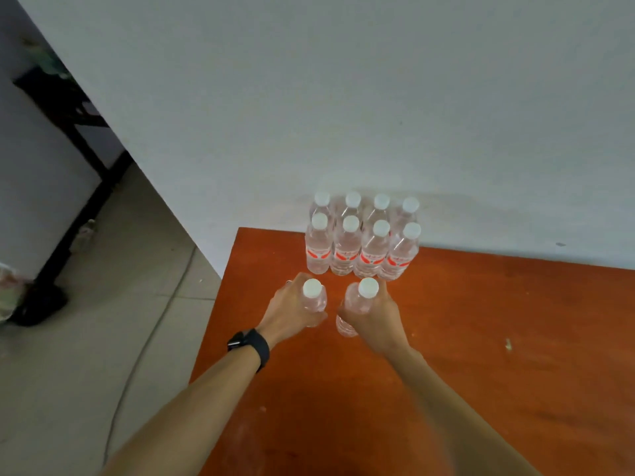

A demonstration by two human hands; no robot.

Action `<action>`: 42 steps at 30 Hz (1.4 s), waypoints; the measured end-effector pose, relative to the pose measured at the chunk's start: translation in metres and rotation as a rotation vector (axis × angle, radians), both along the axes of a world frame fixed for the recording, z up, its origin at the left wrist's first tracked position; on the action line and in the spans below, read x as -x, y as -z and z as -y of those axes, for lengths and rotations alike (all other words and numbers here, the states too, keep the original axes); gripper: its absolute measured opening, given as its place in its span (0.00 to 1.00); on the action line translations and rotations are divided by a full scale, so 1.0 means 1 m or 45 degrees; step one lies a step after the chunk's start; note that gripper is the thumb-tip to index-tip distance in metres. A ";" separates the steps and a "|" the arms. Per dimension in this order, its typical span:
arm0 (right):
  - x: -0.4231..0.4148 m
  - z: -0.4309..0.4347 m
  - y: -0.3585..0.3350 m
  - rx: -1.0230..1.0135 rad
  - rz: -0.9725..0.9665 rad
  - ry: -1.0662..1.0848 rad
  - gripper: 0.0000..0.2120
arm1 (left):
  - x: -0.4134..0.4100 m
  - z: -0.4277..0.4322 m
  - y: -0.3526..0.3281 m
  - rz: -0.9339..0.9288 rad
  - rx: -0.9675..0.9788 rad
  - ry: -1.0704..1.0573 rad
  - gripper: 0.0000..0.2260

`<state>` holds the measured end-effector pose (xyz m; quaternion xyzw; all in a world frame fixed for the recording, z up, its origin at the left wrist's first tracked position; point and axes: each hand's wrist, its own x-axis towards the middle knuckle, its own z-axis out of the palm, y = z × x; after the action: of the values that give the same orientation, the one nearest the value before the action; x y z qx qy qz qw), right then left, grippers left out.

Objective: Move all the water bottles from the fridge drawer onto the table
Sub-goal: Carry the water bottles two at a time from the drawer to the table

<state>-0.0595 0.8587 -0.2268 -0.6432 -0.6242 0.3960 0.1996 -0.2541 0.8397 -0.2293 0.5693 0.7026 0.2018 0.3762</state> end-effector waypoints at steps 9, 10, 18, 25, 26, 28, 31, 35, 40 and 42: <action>0.017 -0.057 0.032 -0.071 -0.042 0.006 0.26 | 0.026 -0.067 0.017 0.138 -0.074 0.097 0.26; 0.015 -0.057 0.038 -0.074 -0.082 0.010 0.27 | 0.027 -0.069 0.020 0.150 -0.069 0.103 0.26; 0.011 -0.044 0.064 0.041 -0.259 0.197 0.50 | 0.035 -0.066 0.040 0.342 -0.011 -0.078 0.50; 0.008 -0.033 0.105 0.232 -0.067 0.072 0.51 | 0.036 -0.065 0.074 0.314 0.219 -0.091 0.53; 0.009 -0.035 0.108 0.218 -0.049 0.076 0.49 | 0.035 -0.067 0.078 0.294 0.242 -0.066 0.52; 0.013 -0.040 0.112 0.208 -0.033 0.087 0.45 | 0.035 -0.072 0.087 0.258 0.270 -0.061 0.47; 0.015 -0.046 0.114 0.204 -0.050 0.096 0.43 | 0.034 -0.077 0.093 0.231 0.248 -0.070 0.38; 0.016 -0.056 0.114 0.185 -0.097 0.079 0.39 | 0.022 -0.078 0.087 0.176 0.151 -0.031 0.38; 0.016 -0.063 0.114 0.196 -0.080 0.027 0.38 | 0.008 -0.082 0.090 0.183 0.125 -0.075 0.41; 0.016 -0.064 0.115 0.185 -0.047 -0.001 0.37 | 0.007 -0.082 0.094 0.171 0.133 -0.083 0.41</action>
<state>-0.0759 0.9228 -0.3416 -0.6483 -0.5903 0.4523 0.1637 -0.2615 0.9218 -0.3228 0.5109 0.7035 0.2147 0.4450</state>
